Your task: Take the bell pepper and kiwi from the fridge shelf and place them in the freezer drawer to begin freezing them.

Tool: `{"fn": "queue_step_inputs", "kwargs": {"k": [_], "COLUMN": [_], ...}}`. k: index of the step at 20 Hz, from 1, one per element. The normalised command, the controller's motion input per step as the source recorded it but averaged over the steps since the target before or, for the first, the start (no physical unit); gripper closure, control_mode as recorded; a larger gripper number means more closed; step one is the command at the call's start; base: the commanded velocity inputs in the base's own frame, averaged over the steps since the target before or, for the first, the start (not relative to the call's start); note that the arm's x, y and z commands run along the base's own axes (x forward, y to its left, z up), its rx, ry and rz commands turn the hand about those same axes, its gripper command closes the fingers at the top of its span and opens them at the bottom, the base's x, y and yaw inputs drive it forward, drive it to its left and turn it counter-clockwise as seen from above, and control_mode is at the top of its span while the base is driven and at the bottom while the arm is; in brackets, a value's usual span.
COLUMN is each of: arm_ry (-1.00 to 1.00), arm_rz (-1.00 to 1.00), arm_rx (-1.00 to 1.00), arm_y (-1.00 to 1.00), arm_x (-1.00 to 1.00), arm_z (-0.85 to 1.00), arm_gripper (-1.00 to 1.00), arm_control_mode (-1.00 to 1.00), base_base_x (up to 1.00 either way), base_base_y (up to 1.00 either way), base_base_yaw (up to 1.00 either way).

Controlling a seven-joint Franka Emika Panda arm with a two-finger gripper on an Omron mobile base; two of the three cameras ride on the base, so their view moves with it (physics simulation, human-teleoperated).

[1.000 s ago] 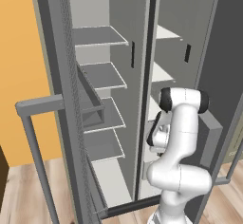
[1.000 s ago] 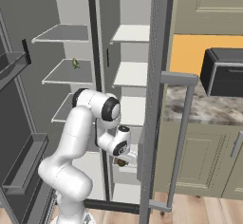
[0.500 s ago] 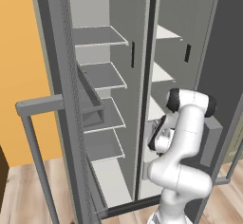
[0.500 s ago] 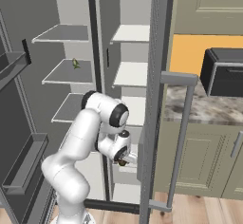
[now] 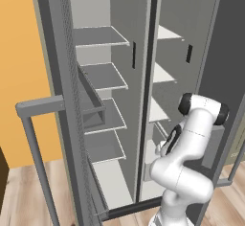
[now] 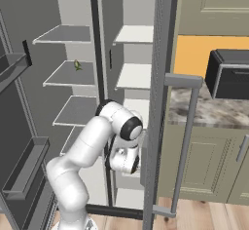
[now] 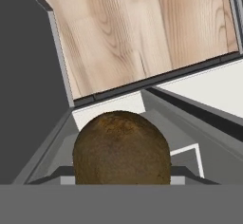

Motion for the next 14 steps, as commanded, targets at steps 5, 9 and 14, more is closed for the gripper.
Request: {"fn": "queue_step_inputs", "kwargs": {"k": [5, 9, 14], "arm_ry": [0.00, 0.00, 0.00], "arm_rz": [0.00, 0.00, 0.00], "arm_rx": [0.00, 0.00, 0.00], "arm_y": [0.00, 0.00, 0.00], "arm_x": [0.01, 0.10, 0.03], "arm_z": [0.00, 0.00, 0.08], "arm_gripper": [1.00, 1.00, 1.00], "arm_control_mode": [-1.00, -1.00, -1.00], "base_base_x": [0.00, 0.00, 0.00], "base_base_y": [0.00, 0.00, 0.00], "base_base_yaw": [0.00, 0.00, 0.00]}}
